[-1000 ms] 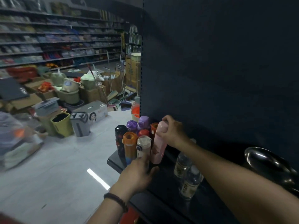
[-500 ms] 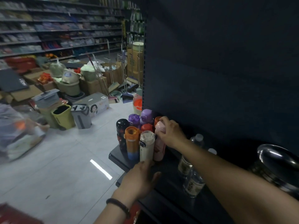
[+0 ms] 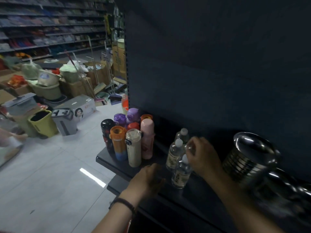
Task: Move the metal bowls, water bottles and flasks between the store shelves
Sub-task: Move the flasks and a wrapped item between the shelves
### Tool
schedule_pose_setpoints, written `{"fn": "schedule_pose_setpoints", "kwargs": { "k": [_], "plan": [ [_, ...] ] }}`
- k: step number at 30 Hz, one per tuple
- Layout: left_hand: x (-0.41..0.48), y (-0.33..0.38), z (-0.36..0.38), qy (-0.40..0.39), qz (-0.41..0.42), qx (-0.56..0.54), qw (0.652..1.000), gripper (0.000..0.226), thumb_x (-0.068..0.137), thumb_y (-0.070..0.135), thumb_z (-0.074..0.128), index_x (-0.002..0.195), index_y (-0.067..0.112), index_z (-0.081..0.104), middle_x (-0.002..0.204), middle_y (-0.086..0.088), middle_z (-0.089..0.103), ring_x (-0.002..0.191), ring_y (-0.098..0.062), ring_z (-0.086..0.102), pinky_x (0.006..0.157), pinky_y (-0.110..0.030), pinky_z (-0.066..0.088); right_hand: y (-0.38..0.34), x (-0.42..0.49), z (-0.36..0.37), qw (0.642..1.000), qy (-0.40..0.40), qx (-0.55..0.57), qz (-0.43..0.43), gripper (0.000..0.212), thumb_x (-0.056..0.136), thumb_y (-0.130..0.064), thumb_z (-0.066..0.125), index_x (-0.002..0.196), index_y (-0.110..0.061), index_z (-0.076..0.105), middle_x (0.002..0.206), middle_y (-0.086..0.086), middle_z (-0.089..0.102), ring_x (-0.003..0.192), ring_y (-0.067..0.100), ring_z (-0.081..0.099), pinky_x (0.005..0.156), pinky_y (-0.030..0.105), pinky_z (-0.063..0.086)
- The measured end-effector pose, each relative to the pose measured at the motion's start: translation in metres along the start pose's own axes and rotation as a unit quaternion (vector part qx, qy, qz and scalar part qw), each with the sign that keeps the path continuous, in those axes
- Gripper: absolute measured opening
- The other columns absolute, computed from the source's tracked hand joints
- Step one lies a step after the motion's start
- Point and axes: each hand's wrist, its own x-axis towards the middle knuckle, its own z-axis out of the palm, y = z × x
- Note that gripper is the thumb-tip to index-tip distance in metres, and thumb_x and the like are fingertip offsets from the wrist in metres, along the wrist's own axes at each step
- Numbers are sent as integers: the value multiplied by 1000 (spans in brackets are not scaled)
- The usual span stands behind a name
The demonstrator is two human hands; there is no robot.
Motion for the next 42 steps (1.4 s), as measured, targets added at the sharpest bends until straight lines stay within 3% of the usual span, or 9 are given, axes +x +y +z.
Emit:
{"fn": "schedule_pose_setpoints", "kwargs": {
  "k": [4,7,12,20,23,27,30,34,42],
  "plan": [
    [16,20,28,-7,21,-19,1000,64,82,66,65,131,25,56,132,-2,65,122,-27,65,99,-45,56,20,-35,16,996,-90,4,14,35,99,-52,58,131,-37,52,127,-3,50,100,16,60,77,35,56],
    [21,33,41,-21,22,-19,999,61,89,54,73,136,21,53,138,-6,63,127,-30,63,102,-46,54,27,-35,32,995,-103,11,10,36,98,-52,60,130,-40,49,134,0,51,101,19,62,78,39,59],
    [19,39,48,-16,28,-26,999,67,82,63,63,138,27,55,136,-5,67,125,-30,66,102,-45,55,27,-26,28,992,-123,20,21,20,101,-41,60,100,-33,42,115,0,61,91,18,60,70,34,46],
    [9,45,64,-21,60,-23,998,73,80,49,74,145,23,55,136,-3,65,119,-25,67,100,-42,56,57,-56,-50,987,-132,68,65,24,98,-43,67,98,-25,51,97,-3,65,86,16,61,76,40,50],
    [6,89,81,-55,98,-24,993,56,86,38,78,135,21,58,135,4,64,126,-19,63,102,-38,53,68,-80,-95,989,-99,78,73,23,96,-45,69,96,-26,55,93,-8,65,85,11,60,75,38,49],
    [-9,148,126,-104,139,-59,983,76,69,67,72,135,32,56,134,11,66,123,-11,65,104,-43,57,98,-124,-155,987,-78,72,119,26,95,-47,70,96,-29,52,99,-11,66,93,13,62,76,38,49],
    [-25,197,164,-154,166,-49,973,63,76,59,80,131,45,51,133,19,64,121,-4,64,103,-37,57,130,-166,-200,984,-65,72,151,23,94,-46,72,95,-29,56,96,-9,66,89,14,62,77,40,52],
    [-55,278,213,-191,208,-42,958,72,68,67,75,133,48,50,132,24,62,120,-4,63,101,-34,56,182,-228,-261,982,-38,42,181,23,95,-47,70,96,-30,55,94,-7,66,86,15,63,72,37,51],
    [-132,442,340,-264,234,-84,932,59,87,21,88,130,38,50,123,18,67,98,9,66,83,-13,55,315,-363,-381,975,3,13,221,23,96,-47,69,102,-29,57,102,-3,66,89,17,65,72,33,51]
  ]
}}
